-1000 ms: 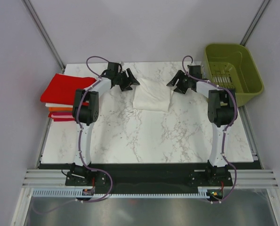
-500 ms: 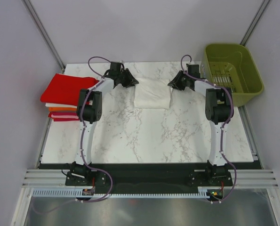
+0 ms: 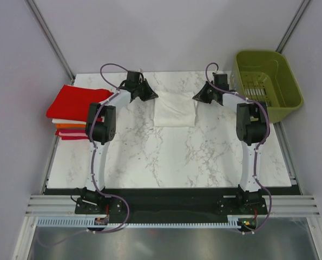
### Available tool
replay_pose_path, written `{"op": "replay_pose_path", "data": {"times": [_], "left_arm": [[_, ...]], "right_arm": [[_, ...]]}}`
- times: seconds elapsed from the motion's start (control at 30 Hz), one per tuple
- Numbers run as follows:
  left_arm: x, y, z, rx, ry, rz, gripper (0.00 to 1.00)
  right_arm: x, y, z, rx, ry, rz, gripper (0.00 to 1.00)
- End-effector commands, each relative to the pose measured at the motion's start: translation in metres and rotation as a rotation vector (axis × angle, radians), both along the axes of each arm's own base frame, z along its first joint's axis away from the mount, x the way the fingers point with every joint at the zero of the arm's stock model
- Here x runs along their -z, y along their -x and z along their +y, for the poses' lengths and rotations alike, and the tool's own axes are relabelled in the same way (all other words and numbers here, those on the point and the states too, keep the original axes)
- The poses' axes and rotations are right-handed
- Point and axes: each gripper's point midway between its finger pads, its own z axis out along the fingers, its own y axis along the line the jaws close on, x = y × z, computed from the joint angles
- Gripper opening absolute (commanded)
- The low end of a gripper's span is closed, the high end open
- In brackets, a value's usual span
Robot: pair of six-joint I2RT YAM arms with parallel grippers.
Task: Fold and stack the t-shirts
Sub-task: Neatly place the folded tshirt to the corner
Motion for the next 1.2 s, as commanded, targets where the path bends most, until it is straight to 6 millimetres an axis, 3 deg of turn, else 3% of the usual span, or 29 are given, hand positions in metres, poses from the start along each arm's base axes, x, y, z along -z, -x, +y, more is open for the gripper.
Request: {"op": "replay_pose_path", "data": {"times": [0.0, 0.03, 0.07, 0.17, 0.23, 0.27, 0.3, 0.33, 0.4, 0.43, 0.5, 0.53, 0.6, 0.63, 0.77, 0.8, 0.83, 0.9, 0.93, 0.97, 1.0, 1.03, 1.1, 1.13, 1.17], "left_arm": [[-0.110, 0.003, 0.004, 0.016, -0.023, -0.216, 0.02], [-0.116, 0.009, 0.005, 0.016, -0.028, -0.219, 0.02], [-0.141, 0.015, 0.008, 0.012, -0.021, -0.251, 0.02], [-0.166, 0.032, 0.014, 0.008, -0.022, -0.276, 0.02], [-0.202, 0.047, 0.022, -0.010, -0.021, -0.321, 0.02], [-0.207, 0.053, 0.026, -0.014, -0.031, -0.324, 0.02], [-0.230, 0.066, 0.032, -0.025, -0.033, -0.350, 0.02], [-0.236, 0.071, 0.040, -0.041, -0.043, -0.357, 0.02], [-0.256, 0.083, 0.052, -0.063, -0.043, -0.374, 0.02], [-0.274, 0.094, 0.067, -0.092, -0.041, -0.391, 0.02], [-0.295, 0.106, 0.082, -0.123, -0.043, -0.416, 0.02], [-0.311, 0.119, 0.102, -0.168, -0.059, -0.432, 0.02], [-0.326, 0.130, 0.124, -0.223, -0.083, -0.446, 0.02], [-0.334, 0.134, 0.146, -0.283, -0.101, -0.454, 0.02], [-0.368, 0.171, 0.202, -0.431, -0.141, -0.490, 0.02], [-0.371, 0.175, 0.224, -0.493, -0.159, -0.490, 0.02], [-0.377, 0.180, 0.247, -0.566, -0.187, -0.495, 0.02], [-0.384, 0.195, 0.269, -0.641, -0.219, -0.493, 0.02], [-0.391, 0.200, 0.286, -0.702, -0.251, -0.504, 0.02], [-0.394, 0.203, 0.291, -0.714, -0.261, -0.507, 0.02], [-0.394, 0.206, 0.303, -0.756, -0.291, -0.501, 0.02], [-0.400, 0.210, 0.320, -0.809, -0.322, -0.506, 0.02], [-0.397, 0.214, 0.337, -0.851, -0.348, -0.482, 0.02], [-0.395, 0.218, 0.357, -0.898, -0.363, -0.464, 0.02], [-0.392, 0.219, 0.366, -0.918, -0.366, -0.451, 0.02]], "right_arm": [[-0.107, -0.004, 0.014, -0.058, -0.027, -0.245, 0.00], [-0.131, 0.002, 0.017, -0.069, -0.027, -0.288, 0.00], [-0.144, 0.006, 0.019, -0.080, -0.032, -0.309, 0.00], [-0.193, 0.025, 0.028, -0.120, -0.049, -0.395, 0.00], [-0.227, 0.040, 0.037, -0.147, -0.068, -0.448, 0.00], [-0.238, 0.046, 0.040, -0.155, -0.075, -0.467, 0.00], [-0.248, 0.052, 0.043, -0.159, -0.082, -0.481, 0.00], [-0.268, 0.064, 0.051, -0.176, -0.095, -0.516, 0.00], [-0.286, 0.076, 0.062, -0.197, -0.112, -0.543, 0.00], [-0.306, 0.089, 0.077, -0.225, -0.128, -0.578, 0.00], [-0.324, 0.102, 0.093, -0.254, -0.150, -0.608, 0.00], [-0.337, 0.116, 0.109, -0.284, -0.167, -0.616, 0.00], [-0.353, 0.128, 0.126, -0.312, -0.194, -0.637, 0.00], [-0.369, 0.139, 0.142, -0.336, -0.220, -0.661, 0.00], [-0.392, 0.164, 0.188, -0.388, -0.286, -0.688, 0.00], [-0.401, 0.171, 0.198, -0.403, -0.304, -0.699, 0.00], [-0.398, 0.182, 0.221, -0.442, -0.322, -0.685, 0.00], [-0.409, 0.190, 0.242, -0.447, -0.352, -0.694, 0.00], [-0.408, 0.199, 0.266, -0.480, -0.374, -0.701, 0.00], [-0.408, 0.203, 0.277, -0.490, -0.381, -0.699, 0.00], [-0.420, 0.207, 0.286, -0.489, -0.405, -0.717, 0.00], [-0.406, 0.215, 0.310, -0.519, -0.410, -0.687, 0.00], [-0.416, 0.224, 0.329, -0.531, -0.443, -0.700, 0.00], [-0.399, 0.232, 0.352, -0.565, -0.445, -0.670, 0.00], [-0.397, 0.234, 0.360, -0.569, -0.448, -0.667, 0.00]]}}
